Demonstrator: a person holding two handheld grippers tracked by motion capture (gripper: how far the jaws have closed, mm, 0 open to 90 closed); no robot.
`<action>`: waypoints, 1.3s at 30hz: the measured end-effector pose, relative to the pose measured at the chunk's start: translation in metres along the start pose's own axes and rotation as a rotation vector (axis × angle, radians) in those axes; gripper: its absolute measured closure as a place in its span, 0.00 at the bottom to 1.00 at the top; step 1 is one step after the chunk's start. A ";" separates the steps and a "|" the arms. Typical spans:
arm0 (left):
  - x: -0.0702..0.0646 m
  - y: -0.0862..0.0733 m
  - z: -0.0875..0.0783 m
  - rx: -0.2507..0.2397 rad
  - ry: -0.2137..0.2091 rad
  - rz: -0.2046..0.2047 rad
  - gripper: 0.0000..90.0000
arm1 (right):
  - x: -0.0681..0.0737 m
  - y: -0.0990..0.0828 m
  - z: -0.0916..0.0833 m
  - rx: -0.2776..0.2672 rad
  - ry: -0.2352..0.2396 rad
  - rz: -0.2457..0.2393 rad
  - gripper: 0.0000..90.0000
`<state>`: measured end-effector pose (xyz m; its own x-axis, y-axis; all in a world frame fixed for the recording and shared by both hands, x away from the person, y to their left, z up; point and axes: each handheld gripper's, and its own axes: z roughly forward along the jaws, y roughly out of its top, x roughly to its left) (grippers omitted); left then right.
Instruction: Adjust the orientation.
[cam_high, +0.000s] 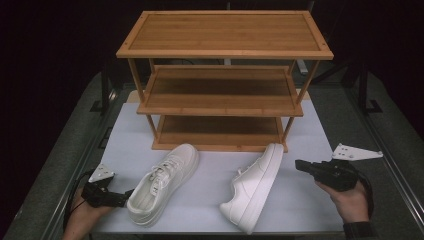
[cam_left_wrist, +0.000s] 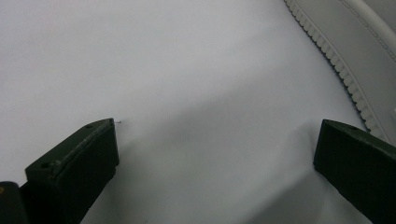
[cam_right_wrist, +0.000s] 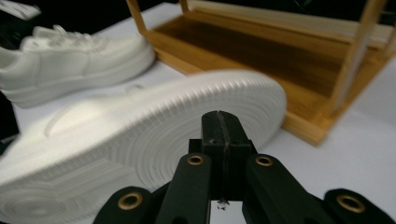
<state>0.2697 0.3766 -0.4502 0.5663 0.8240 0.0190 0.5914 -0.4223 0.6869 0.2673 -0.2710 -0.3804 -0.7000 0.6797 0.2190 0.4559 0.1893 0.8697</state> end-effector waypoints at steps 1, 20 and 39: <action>0.000 0.000 0.000 0.000 0.000 0.000 0.00 | 0.000 0.000 0.000 0.000 0.000 0.000 1.00; 0.000 0.000 0.000 0.000 -0.001 -0.002 0.00 | 0.013 0.020 0.046 -0.023 0.088 -0.053 1.00; 0.000 0.000 0.000 0.000 -0.001 -0.002 0.00 | 0.007 0.011 0.038 -0.024 0.112 -0.034 1.00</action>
<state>0.2698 0.3766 -0.4503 0.5657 0.8245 0.0175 0.5922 -0.4209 0.6871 0.2883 -0.2375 -0.3863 -0.7726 0.5893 0.2361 0.4183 0.1927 0.8876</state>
